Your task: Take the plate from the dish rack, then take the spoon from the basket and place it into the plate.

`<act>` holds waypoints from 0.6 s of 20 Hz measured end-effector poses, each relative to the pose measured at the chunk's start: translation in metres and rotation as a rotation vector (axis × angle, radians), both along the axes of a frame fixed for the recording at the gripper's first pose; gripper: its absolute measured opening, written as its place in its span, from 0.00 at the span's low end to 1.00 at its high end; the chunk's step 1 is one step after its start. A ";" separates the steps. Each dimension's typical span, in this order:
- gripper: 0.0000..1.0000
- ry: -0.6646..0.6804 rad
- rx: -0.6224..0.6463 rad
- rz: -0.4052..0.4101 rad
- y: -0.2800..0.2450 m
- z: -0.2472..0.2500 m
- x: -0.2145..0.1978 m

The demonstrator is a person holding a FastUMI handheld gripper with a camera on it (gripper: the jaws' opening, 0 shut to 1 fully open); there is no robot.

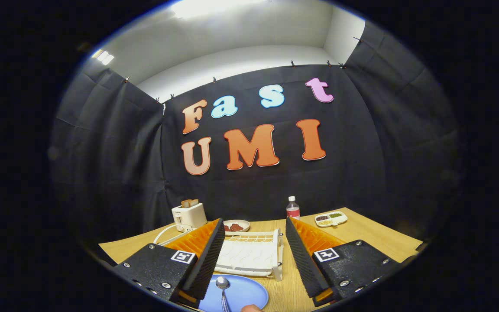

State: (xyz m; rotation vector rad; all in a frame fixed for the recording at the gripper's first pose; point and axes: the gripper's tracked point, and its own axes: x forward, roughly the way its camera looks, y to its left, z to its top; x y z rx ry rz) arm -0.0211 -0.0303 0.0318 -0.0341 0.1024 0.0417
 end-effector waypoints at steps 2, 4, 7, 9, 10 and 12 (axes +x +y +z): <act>0.84 -0.017 -0.002 -0.011 0.002 0.009 0.001; 0.85 -0.035 0.001 -0.002 0.010 0.017 0.000; 0.85 -0.035 -0.042 -0.004 0.011 0.017 0.001; 0.85 -0.008 -0.058 -0.005 0.013 0.013 0.000; 0.85 0.007 -0.066 -0.006 0.014 0.009 -0.001; 0.87 0.001 -0.091 -0.017 0.011 0.013 -0.001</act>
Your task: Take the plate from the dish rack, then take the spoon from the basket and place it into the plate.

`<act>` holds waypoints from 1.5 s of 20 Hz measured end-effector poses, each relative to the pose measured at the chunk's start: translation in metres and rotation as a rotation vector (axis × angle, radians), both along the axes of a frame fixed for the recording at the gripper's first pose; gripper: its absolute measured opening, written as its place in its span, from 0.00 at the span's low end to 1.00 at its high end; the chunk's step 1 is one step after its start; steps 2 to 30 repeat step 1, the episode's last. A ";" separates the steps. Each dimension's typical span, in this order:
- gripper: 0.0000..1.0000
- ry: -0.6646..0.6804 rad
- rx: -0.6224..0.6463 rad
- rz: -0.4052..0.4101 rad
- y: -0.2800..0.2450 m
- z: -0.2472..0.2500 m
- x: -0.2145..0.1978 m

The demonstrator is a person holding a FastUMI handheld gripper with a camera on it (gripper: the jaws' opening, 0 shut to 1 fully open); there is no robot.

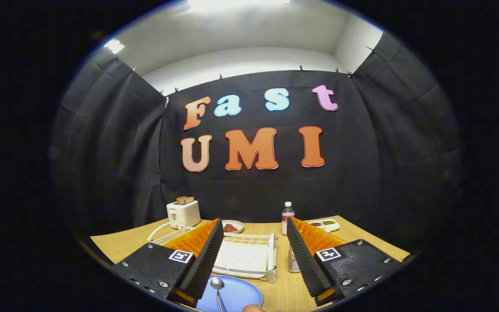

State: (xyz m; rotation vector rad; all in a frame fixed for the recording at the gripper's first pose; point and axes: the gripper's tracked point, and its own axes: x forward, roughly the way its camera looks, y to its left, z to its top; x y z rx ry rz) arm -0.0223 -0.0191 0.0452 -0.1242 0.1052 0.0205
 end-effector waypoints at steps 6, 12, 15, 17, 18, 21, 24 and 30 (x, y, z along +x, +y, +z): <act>0.88 -0.008 -0.008 -0.005 0.000 0.001 0.000; 0.88 -0.008 -0.008 -0.005 0.000 0.001 0.000; 0.88 -0.008 -0.008 -0.005 0.000 0.001 0.000; 0.88 -0.008 -0.008 -0.005 0.000 0.001 0.000; 0.88 -0.008 -0.008 -0.005 0.000 0.001 0.000; 0.88 -0.008 -0.008 -0.005 0.000 0.001 0.000; 0.88 -0.008 -0.008 -0.005 0.000 0.001 0.000; 0.88 -0.008 -0.008 -0.005 0.000 0.001 0.000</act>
